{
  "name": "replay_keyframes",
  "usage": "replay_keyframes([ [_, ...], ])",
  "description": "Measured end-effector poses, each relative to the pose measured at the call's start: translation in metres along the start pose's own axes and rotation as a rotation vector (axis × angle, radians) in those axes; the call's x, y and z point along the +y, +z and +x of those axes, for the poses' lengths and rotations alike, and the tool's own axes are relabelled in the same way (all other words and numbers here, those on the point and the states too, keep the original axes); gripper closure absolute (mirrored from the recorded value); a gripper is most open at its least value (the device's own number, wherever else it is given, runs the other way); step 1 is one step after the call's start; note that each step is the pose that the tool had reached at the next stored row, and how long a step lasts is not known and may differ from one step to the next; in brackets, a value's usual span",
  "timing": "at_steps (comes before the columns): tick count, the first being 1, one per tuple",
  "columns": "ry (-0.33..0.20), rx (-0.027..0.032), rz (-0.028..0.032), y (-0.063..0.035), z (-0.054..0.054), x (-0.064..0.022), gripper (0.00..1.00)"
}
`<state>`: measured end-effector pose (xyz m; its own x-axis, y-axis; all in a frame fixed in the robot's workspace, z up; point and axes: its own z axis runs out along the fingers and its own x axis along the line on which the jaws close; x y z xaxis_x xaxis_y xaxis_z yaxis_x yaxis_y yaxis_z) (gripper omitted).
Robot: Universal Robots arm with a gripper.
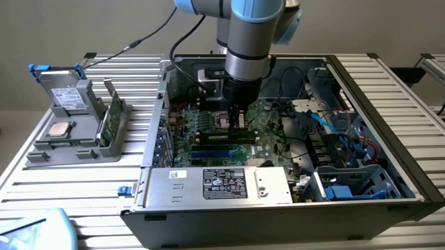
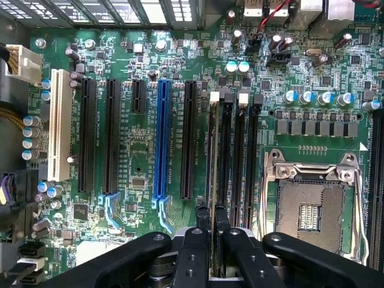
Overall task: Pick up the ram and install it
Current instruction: 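Insert the ram into the slot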
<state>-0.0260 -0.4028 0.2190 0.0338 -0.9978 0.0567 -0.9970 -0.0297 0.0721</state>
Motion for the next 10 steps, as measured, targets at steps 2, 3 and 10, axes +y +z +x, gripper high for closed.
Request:
replay_keyframes([
  [2, 0.000, -0.0001, -0.0026, 0.0000, 0.0000, 0.0000, 0.86],
  [3, 0.000, -0.0001, -0.0029, 0.0000, 0.0000, 0.0000, 0.86],
  [10, 0.000, -0.0002, -0.0034, 0.0006, 0.0000, 0.0000, 0.86],
])
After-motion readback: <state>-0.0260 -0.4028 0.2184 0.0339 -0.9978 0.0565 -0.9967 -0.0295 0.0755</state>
